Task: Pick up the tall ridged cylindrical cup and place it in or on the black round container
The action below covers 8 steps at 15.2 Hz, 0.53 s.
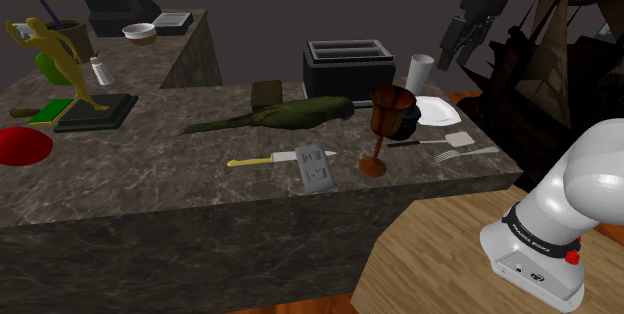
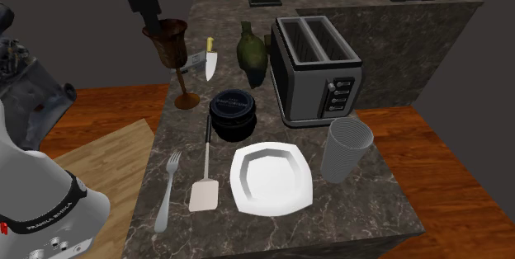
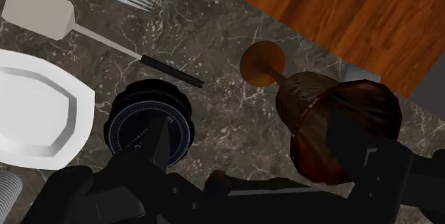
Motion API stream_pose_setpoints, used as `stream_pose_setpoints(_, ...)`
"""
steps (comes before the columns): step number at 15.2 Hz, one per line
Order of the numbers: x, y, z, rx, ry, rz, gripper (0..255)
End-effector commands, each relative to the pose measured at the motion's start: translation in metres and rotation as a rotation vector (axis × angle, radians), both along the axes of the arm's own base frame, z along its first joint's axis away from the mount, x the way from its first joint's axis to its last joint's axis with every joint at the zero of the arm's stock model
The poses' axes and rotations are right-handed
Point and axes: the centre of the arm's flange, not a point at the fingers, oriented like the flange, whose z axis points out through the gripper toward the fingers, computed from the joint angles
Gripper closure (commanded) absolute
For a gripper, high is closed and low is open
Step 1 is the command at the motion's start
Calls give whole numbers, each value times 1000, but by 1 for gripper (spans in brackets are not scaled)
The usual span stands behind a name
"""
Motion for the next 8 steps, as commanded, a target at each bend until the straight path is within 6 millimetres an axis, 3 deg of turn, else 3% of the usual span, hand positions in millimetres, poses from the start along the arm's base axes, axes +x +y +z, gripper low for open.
stream_pose_setpoints(1, 0, 0, 0, 0, 0, 0, 0)
stream_pose_setpoints(8, 48, -54, -42, -57, -29, -44, 0)
